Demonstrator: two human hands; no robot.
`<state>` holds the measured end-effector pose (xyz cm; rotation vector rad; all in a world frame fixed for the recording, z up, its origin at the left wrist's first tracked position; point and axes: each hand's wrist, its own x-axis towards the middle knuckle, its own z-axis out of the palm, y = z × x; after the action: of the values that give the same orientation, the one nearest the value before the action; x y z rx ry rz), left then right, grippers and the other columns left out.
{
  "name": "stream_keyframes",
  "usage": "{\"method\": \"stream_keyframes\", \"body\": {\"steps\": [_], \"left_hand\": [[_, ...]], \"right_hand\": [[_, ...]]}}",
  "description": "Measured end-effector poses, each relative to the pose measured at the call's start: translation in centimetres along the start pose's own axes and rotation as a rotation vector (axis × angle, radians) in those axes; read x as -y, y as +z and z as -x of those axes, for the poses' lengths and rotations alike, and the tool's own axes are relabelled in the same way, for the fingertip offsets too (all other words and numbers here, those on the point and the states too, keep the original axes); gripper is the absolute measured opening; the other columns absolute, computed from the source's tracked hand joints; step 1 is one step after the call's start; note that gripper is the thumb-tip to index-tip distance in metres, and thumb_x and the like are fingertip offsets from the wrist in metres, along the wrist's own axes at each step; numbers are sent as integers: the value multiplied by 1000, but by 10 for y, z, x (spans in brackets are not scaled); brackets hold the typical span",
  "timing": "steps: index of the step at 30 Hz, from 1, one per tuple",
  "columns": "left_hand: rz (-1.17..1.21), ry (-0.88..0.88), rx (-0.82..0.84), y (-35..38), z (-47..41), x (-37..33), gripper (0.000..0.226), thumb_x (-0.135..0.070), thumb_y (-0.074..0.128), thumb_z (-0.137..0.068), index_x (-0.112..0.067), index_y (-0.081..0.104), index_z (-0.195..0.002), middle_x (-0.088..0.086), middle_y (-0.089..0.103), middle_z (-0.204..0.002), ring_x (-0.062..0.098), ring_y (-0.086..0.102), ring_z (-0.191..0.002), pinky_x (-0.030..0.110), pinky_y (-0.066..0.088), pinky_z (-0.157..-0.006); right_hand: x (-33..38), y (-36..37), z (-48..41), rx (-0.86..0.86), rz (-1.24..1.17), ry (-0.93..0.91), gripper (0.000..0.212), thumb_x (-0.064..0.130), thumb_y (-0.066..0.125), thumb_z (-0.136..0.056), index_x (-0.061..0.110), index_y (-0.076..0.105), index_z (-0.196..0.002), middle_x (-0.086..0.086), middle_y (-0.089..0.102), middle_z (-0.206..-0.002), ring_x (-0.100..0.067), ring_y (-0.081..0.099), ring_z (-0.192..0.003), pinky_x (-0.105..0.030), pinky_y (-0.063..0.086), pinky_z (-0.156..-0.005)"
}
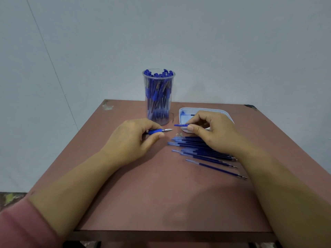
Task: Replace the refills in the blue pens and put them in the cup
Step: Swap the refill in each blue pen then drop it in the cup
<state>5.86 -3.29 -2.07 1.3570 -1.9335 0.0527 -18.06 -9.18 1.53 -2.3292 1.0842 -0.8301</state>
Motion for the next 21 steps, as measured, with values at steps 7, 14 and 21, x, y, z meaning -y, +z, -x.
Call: {"method": "stream_keyframes", "body": {"steps": [7, 14, 21], "left_hand": [[6, 88, 28, -6, -1, 16, 31, -34, 58, -92, -31, 68, -121, -30, 56, -83, -1, 55, -72, 12, 39, -68], [25, 125, -26, -6, -3, 14, 31, -40, 61, -90, -30, 69, -119, -34, 54, -78, -14, 52, -73, 3, 35, -67], [-7, 131, -32, -2, -3, 16, 35, -48, 53, -92, -33, 68, -119, -33, 53, -80, -11, 51, -71, 15, 42, -66]], "right_hand": [[5, -2, 6, 173, -3, 27, 7, 33, 69, -84, 33, 69, -77, 15, 69, -82, -4, 62, -80, -22, 49, -76], [15, 13, 11, 334, 95, -94, 8, 43, 72, -81, 40, 74, -88, 15, 57, -85, 0, 48, -93, -17, 42, -79], [10, 18, 10, 364, 170, -100, 10, 45, 69, -82, 39, 73, -90, 15, 55, -87, 0, 45, -96, -23, 43, -82]]}}
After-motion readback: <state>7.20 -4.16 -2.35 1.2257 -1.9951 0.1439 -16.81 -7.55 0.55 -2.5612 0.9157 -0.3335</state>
